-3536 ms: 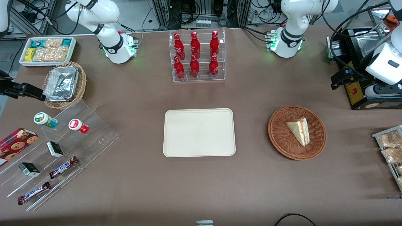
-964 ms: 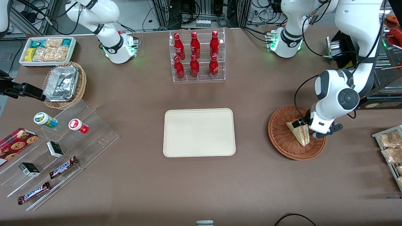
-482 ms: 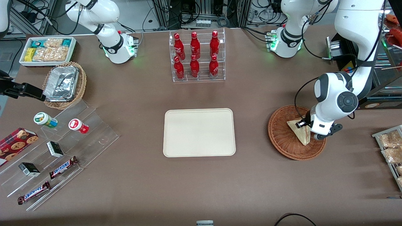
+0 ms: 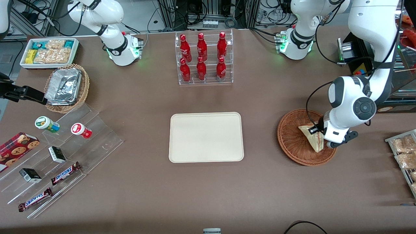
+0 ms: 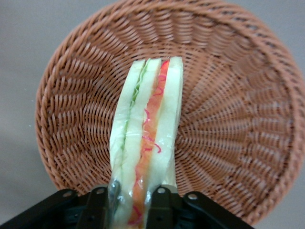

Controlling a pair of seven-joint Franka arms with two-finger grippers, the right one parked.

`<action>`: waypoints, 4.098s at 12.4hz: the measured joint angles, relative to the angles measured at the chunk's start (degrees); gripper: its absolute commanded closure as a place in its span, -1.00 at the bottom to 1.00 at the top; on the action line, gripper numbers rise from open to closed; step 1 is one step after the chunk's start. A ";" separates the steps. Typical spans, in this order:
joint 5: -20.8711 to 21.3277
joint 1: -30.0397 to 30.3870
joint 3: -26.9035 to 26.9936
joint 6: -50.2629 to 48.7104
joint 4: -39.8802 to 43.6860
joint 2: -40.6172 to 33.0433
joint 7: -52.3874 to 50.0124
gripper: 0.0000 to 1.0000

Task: Place sandwich from basket to tray
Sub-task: 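Lift the sandwich and carry it with the left gripper over the tray, then lower the sandwich onto the cream tray with the left gripper, then open the left gripper and raise it off the sandwich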

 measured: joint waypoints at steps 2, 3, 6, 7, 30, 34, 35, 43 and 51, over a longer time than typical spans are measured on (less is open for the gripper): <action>1.24 -1.82 -0.15 -3.65 3.55 0.05 1.65 1.00; 1.40 -3.31 -0.26 -5.03 5.09 0.16 2.79 1.00; 1.46 -9.36 -0.64 -8.38 9.27 0.99 3.95 1.00; 1.45 -11.82 -0.75 -8.57 10.65 1.72 3.95 1.00; 4.09 -36.39 -0.77 -15.27 43.37 31.39 -16.24 0.20; 4.09 -36.53 -0.77 -14.06 43.63 31.63 -17.46 -1.00; 4.09 -36.58 -0.77 -13.79 43.64 31.74 -18.22 -1.00; 4.08 -36.61 -0.71 -13.85 46.27 31.77 -19.32 -1.00; 3.72 -34.12 0.42 -19.97 48.94 25.51 -19.02 -1.00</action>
